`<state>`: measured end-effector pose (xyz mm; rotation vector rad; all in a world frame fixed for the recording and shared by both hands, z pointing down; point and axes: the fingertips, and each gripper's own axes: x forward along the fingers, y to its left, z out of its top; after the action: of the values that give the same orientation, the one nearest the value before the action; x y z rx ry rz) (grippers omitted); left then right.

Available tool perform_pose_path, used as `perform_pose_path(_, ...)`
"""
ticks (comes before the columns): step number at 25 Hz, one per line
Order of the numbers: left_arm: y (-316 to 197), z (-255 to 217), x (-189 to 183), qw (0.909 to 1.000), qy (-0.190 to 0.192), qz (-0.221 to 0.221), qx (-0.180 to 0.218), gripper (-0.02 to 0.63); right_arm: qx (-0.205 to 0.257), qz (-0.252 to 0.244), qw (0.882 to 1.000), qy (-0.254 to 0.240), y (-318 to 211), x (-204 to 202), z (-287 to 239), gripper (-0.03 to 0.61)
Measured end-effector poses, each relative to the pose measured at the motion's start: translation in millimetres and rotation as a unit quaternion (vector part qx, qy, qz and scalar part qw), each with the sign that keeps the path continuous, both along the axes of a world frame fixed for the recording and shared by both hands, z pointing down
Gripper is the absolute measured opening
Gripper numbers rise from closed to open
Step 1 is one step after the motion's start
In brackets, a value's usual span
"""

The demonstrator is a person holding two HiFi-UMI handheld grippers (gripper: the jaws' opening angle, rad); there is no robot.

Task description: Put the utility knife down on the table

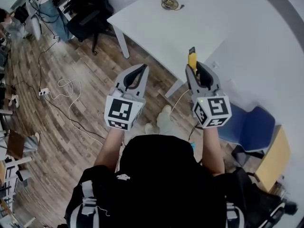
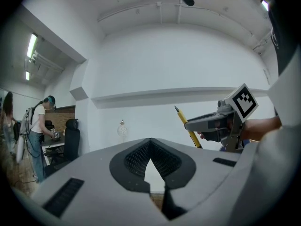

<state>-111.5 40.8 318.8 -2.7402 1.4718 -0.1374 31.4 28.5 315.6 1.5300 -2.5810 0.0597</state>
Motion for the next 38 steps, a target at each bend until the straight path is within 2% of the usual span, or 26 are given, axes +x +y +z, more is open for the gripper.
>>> perform_pose_path(20, -82, 4, 36, 0.9997, -0.019, 0.015, 0.000, 0.015, -0.003, 0.007, 1.000, -0.016, -84, 31, 8, 0.137)
perform_pose_path(27, -144, 8, 55, 0.9996, -0.022, 0.016, -0.011, 0.014, -0.011, 0.006, 1.000, -0.020, -146, 47, 12, 0.137)
perform_pose_path(38, -211, 7, 73, 0.9995, -0.029, 0.006, -0.014, 0.014, -0.019, -0.003, 1.000, -0.024, -217, 65, 14, 0.137)
